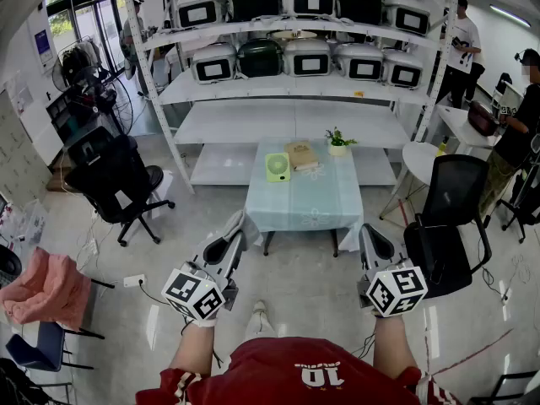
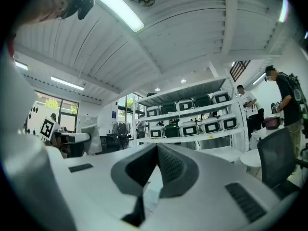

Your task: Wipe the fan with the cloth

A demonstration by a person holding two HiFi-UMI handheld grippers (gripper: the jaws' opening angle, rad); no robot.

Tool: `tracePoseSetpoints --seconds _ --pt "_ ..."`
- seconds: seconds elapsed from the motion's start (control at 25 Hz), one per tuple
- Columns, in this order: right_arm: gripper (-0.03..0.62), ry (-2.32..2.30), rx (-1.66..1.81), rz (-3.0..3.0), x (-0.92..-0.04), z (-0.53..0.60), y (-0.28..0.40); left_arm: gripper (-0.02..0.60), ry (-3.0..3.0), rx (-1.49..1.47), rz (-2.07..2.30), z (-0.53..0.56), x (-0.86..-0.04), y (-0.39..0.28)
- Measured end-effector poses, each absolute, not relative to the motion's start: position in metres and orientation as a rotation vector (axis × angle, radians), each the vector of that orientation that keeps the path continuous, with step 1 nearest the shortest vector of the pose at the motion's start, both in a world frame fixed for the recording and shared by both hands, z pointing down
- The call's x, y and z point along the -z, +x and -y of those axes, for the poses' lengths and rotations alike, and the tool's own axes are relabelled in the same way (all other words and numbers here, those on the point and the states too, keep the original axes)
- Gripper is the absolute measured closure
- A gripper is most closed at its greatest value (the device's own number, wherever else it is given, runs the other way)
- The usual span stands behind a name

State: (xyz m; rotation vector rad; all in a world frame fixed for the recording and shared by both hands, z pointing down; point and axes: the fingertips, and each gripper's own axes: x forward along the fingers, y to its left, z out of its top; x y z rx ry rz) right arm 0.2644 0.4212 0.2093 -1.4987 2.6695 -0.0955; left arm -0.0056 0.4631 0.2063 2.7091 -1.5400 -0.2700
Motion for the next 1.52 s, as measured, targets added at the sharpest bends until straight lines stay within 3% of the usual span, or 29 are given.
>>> tracePoseSetpoints --seconds 1.52 --pt "0.589 -1.451 0.108 -2.652 -0.207 -0.413 0.269 0.558 2.694 0.167 1.556 -0.465 -0.216 0.005"
